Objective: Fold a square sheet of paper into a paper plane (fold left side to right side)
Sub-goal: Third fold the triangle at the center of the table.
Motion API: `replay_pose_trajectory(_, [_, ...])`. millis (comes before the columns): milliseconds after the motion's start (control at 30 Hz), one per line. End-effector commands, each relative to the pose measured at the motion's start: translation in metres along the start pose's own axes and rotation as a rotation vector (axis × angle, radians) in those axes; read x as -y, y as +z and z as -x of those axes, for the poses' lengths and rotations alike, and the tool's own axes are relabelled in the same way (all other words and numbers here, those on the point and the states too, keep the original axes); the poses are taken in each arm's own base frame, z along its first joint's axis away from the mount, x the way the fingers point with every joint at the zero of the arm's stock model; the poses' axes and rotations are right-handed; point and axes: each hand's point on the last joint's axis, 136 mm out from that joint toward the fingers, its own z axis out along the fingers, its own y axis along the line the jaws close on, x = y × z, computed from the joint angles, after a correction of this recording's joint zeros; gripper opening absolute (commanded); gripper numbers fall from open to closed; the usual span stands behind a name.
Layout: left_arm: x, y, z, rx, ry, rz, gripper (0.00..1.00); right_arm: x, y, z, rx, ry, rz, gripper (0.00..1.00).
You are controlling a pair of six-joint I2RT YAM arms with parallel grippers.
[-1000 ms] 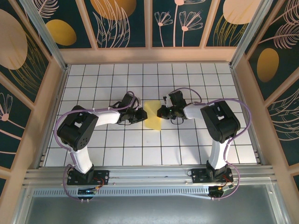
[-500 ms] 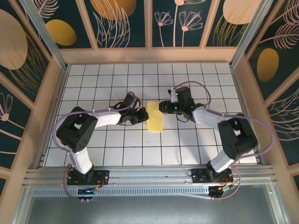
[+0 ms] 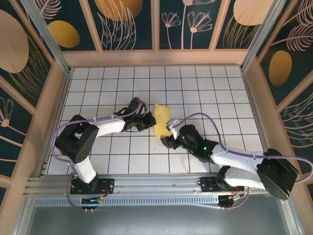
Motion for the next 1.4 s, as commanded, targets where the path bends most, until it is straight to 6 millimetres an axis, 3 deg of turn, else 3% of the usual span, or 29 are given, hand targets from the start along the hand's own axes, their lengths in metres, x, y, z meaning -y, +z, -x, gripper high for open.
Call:
replay_pose_trajectory(0, [0.007, -0.006, -0.003, -0.001, -0.053, -0.024, 0.00, 0.006, 0.002, 0.008, 0.083, -0.138, -0.145, 0.64])
replay_pose_trajectory(200, [0.011, -0.005, -0.006, -0.009, -0.051, -0.034, 0.00, 0.005, 0.027, -0.008, 0.009, -0.257, -0.205, 0.70])
replay_pose_trajectory(533, [0.008, -0.004, -0.008, -0.011, -0.055, -0.032, 0.00, 0.010, 0.057, -0.007, -0.006, -0.345, -0.279, 0.72])
replay_pose_trajectory(767, [0.007, -0.003, -0.009, -0.012, -0.053, -0.030, 0.00, 0.013, 0.065, -0.003, -0.001, -0.344, -0.297, 0.52])
replay_pose_trajectory(967, [0.005, -0.003, -0.010, -0.009, -0.056, -0.025, 0.00, 0.010, 0.068, -0.003, -0.010, -0.343, -0.285, 0.26])
replay_pose_trajectory(1067, [0.004, -0.003, -0.009, -0.004, -0.057, -0.021, 0.00, 0.010, 0.067, -0.006, -0.024, -0.334, -0.275, 0.09])
replay_pose_trajectory(1133, [0.002, -0.003, -0.007, 0.004, -0.056, -0.009, 0.04, 0.010, 0.066, -0.009, -0.039, -0.323, -0.263, 0.01])
replay_pose_trajectory(1300, [0.012, -0.021, 0.005, 0.074, -0.020, 0.000, 0.20, 0.007, 0.061, -0.018, -0.070, -0.279, -0.208, 0.00])
replay_pose_trajectory(1367, [0.015, -0.029, 0.012, 0.105, -0.010, 0.006, 0.32, 0.004, 0.059, -0.022, -0.080, -0.256, -0.175, 0.00])
